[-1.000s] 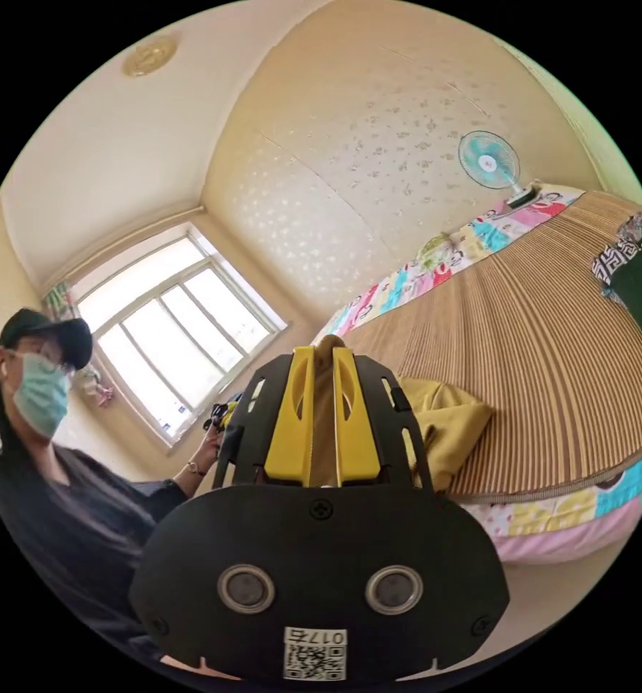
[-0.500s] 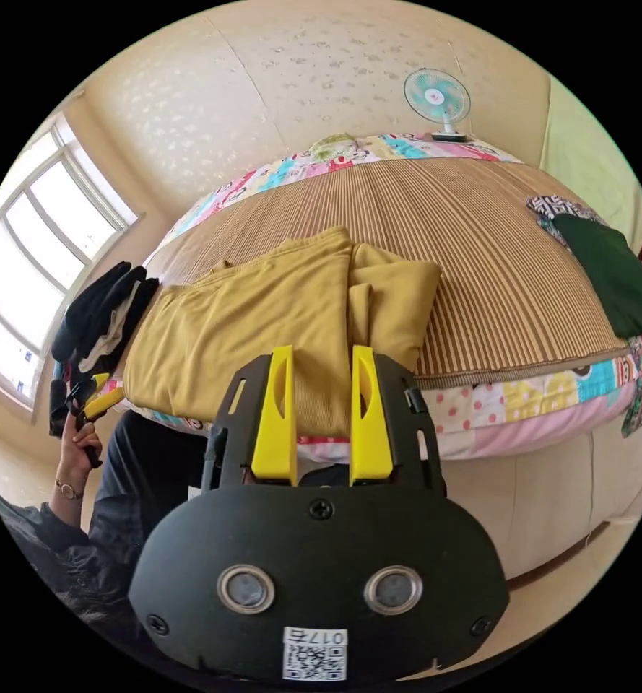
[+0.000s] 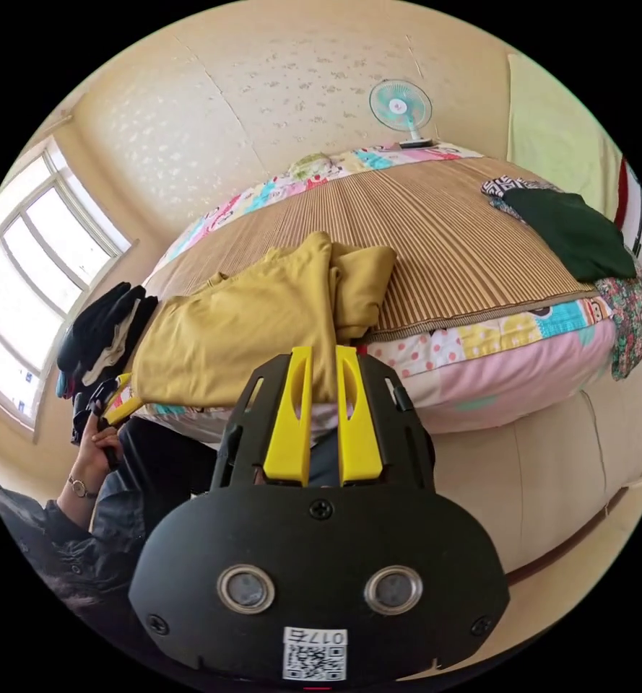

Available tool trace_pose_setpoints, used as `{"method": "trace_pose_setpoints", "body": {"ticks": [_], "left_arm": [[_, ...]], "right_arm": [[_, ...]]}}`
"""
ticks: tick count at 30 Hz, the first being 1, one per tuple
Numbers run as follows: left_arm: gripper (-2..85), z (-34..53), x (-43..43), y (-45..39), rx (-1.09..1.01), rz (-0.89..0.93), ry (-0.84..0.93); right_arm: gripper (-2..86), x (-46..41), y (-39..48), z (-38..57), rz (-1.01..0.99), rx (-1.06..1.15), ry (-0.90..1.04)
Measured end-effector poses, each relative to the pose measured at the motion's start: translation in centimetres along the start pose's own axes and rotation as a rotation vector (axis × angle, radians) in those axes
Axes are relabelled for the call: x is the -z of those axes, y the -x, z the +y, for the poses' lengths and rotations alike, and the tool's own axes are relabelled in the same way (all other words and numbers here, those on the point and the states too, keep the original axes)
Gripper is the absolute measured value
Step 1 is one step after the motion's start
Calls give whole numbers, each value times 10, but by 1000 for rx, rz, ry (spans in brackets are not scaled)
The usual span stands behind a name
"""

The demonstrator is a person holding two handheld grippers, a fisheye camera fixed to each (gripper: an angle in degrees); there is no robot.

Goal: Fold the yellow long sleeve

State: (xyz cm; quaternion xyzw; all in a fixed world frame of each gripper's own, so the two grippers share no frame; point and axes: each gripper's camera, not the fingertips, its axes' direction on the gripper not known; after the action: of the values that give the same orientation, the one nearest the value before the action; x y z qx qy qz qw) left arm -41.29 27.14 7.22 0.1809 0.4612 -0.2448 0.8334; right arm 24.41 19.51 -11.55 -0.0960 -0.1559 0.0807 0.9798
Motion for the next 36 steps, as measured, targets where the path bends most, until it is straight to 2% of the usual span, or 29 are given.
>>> {"method": "trace_pose_setpoints", "body": {"ticks": [4,7,9,10,13,15,18,21,23,25,27,29,32,34,36], "left_arm": [[43,6,12,-22,-32,128,-102],[41,0,-6,-100,-234,62,-96],[40,0,-52,-175,-442,64,-57],[39,2,-67,-193,-481,73,-38],[39,39,-159,-274,-686,128,113],[41,97,-242,-315,-849,115,312],[78,172,-306,-320,-947,123,517],[116,205,-306,-291,-909,189,561],[99,205,-285,-266,-883,273,538],[84,195,-257,-234,-812,268,460],[111,181,-222,-184,-668,73,306],[141,173,-214,-146,-532,-87,276],[154,173,-242,-94,-355,-78,433],[117,182,-269,-74,-258,-27,555],[66,196,-272,-75,-231,32,546]], "right_arm": [[44,26,-20,-6,-101,-77,10],[33,52,-39,2,-148,-123,-14],[30,63,-50,6,-156,-151,-4],[29,69,-56,8,-161,-166,5],[32,85,-70,10,-170,-206,30],[38,99,-77,11,-171,-219,26],[55,121,-94,12,-158,-245,37],[68,141,-118,15,-181,-287,41],[72,148,-138,17,-216,-328,66],[76,150,-151,17,-264,-351,83],[81,151,-160,15,-327,-369,87],[91,151,-165,7,-423,-379,83],[116,152,-168,-4,-545,-408,92],[135,154,-171,-10,-606,-438,113],[155,157,-174,-13,-665,-471,152]]}}
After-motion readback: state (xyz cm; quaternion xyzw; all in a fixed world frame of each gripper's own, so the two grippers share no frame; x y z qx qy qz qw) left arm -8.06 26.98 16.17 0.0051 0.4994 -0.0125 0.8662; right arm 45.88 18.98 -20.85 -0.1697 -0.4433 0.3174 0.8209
